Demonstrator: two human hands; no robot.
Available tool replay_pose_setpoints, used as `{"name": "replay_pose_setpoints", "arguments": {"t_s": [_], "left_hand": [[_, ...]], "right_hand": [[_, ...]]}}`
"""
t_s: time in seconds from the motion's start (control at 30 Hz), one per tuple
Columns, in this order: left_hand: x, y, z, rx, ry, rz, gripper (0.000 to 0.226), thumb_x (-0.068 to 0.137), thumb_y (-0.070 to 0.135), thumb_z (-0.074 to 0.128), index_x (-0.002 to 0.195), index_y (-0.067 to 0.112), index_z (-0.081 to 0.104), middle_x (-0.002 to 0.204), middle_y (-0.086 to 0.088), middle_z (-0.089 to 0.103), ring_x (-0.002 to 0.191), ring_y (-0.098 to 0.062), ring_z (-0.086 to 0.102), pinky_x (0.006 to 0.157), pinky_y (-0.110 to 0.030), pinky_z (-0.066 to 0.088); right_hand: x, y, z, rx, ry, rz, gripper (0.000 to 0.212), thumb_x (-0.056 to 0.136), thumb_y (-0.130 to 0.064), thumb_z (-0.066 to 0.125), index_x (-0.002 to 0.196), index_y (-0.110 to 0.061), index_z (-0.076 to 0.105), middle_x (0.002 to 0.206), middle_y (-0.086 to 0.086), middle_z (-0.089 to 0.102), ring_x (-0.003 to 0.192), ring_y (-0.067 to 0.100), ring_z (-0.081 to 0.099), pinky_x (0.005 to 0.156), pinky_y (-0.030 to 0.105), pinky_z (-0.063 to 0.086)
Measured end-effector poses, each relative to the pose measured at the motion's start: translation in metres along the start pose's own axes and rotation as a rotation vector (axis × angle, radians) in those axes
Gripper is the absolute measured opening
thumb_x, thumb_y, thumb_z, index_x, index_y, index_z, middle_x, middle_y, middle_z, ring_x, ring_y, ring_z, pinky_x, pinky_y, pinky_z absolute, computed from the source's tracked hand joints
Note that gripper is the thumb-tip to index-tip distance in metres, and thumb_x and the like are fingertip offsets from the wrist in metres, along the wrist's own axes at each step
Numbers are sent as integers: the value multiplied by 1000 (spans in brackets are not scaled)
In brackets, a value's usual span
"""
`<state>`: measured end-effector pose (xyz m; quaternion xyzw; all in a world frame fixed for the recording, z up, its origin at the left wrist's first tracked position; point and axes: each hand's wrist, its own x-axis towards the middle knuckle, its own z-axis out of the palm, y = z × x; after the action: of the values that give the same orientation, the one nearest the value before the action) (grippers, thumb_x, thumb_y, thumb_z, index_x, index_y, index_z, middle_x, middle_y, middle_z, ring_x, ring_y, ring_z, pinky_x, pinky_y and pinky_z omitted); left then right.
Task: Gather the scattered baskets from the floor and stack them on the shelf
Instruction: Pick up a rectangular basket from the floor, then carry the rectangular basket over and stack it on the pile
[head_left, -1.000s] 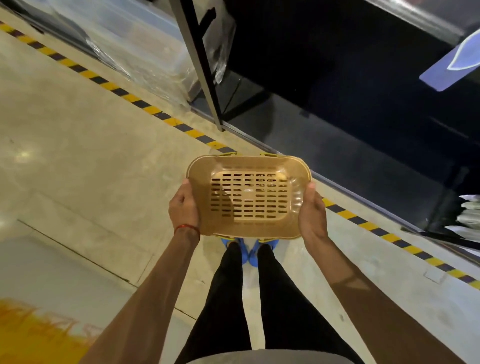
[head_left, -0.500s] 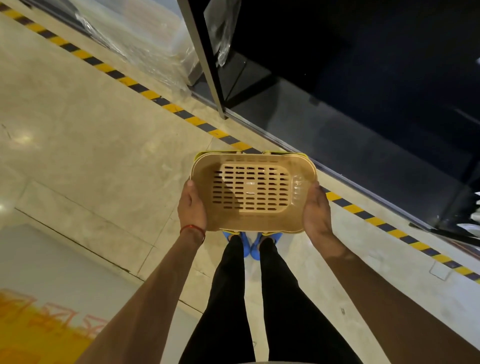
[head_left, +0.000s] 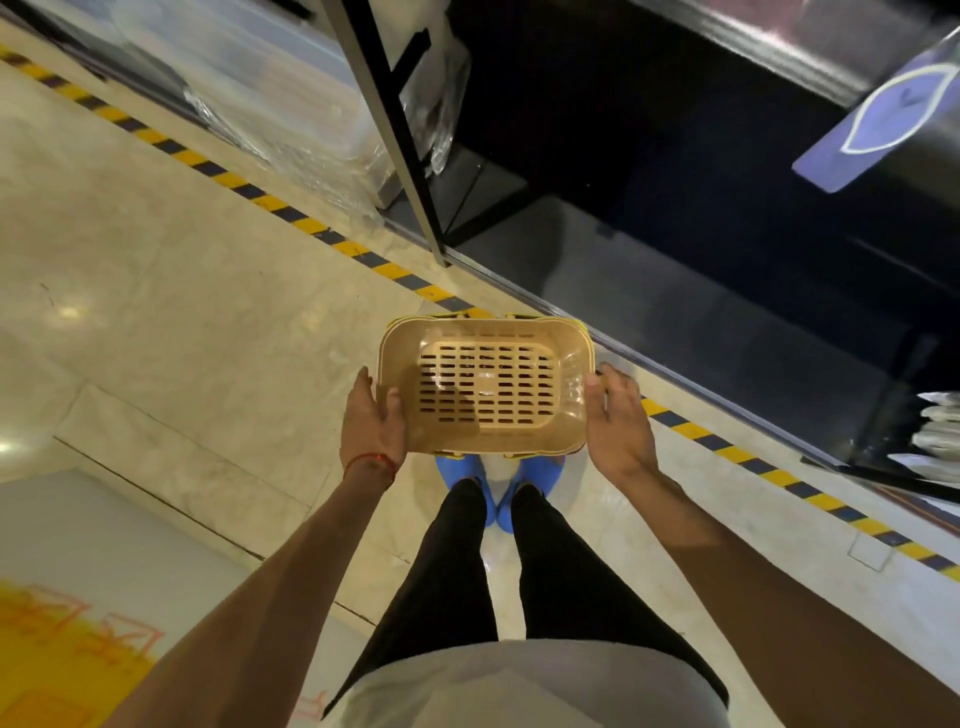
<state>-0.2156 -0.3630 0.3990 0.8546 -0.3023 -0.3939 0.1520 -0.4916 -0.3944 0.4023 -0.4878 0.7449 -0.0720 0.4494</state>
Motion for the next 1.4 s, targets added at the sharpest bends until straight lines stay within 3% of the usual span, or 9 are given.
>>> {"name": "replay_pose_setpoints", "arguments": {"t_s": [0.07,0.27,0.37,0.47,0.63,0.8,0.97,1.13,1.4], "left_hand": [[-19,7,-12,141,50,105,61,102,39,43,156,17,24,157,-7,35,142,-28,36,116,-46,33],[-62,33,-43,551,9,512,51,98,38,45,143,14,40,136,-11,51,116,-30,53,91,-44,50],[-81,47,-50,662,-11,629,37,98,39,45,124,14,50,116,-10,58,99,-27,57,78,-40,51],[-97,55,-53,664,-64,751,34,96,41,49,121,18,53,109,-5,60,92,-25,60,73,-36,51],[-108,59,-54,736,-198,1031,37,95,42,46,123,19,55,116,-3,60,102,-24,57,77,-38,53],[-131,79,-43,899,-312,1266,45,100,47,39,134,21,51,129,-3,58,111,-22,56,92,-41,52],[-172,101,-9,933,-434,1523,40,97,44,39,127,21,54,121,-2,60,105,-25,59,88,-42,52],[-239,107,55,970,-557,1716,45,94,44,37,131,22,50,128,-2,56,111,-25,55,92,-42,48],[-408,66,168,883,-738,1875,39,92,38,49,125,17,58,117,-1,61,102,-26,60,78,-39,53]], "right_hand": [[-17,-3,-14,-88,51,-38,63,103,-62,24,151,-24,41,153,1,41,138,24,45,110,50,45],[-74,-17,-46,-381,150,-205,50,107,-49,32,139,-17,55,141,4,54,129,22,47,103,40,46],[-105,-24,-47,-430,210,-249,45,107,-44,38,134,-16,61,134,5,61,123,23,53,101,38,47],[-135,-28,-39,-473,307,-243,53,103,-49,32,128,-17,65,124,3,65,113,23,57,93,38,50],[-183,-24,-22,-405,473,-98,52,97,-48,37,121,-16,69,118,4,67,108,25,59,88,39,51],[-235,-3,-8,-326,635,64,46,95,-44,40,113,-16,71,114,3,69,102,26,61,83,39,53],[-285,36,-7,-263,755,246,40,94,-42,45,109,-17,73,111,2,69,98,26,62,79,38,54],[-343,98,-10,-164,877,440,40,94,-43,45,107,-18,73,109,0,69,98,25,63,80,38,53],[-457,226,-5,-26,1019,720,29,91,-36,56,105,-17,73,104,-1,69,93,26,63,74,38,54]]}}
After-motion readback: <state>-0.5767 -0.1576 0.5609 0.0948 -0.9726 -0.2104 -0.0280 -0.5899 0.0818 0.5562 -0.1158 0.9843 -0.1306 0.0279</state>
